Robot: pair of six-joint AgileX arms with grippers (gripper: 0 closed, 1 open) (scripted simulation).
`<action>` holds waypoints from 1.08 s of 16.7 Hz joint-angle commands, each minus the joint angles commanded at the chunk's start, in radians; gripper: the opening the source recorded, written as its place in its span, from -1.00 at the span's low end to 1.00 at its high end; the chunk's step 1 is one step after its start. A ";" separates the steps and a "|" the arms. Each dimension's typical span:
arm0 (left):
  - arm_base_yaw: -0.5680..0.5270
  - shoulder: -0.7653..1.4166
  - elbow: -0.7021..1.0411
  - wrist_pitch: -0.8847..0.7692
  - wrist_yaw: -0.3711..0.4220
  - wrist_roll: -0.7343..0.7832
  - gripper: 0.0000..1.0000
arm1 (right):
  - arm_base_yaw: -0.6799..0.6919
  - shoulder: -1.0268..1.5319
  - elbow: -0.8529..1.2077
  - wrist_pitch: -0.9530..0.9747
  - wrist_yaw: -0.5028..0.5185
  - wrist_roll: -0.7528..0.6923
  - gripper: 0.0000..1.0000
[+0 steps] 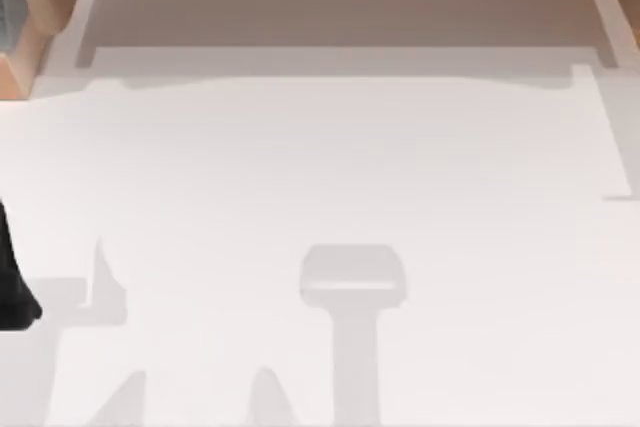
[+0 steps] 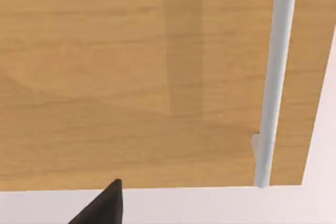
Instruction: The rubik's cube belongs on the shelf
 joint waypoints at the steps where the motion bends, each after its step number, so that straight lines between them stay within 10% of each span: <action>1: 0.000 0.000 0.000 0.000 0.000 0.000 1.00 | -0.023 0.005 0.057 -0.069 0.030 0.010 1.00; 9: 0.000 0.000 0.000 0.000 0.000 0.000 1.00 | -0.056 0.084 0.688 -0.873 0.275 0.169 1.00; 18: 0.000 0.000 0.000 0.000 0.000 0.000 1.00 | 0.219 0.213 1.447 -1.958 0.425 0.467 1.00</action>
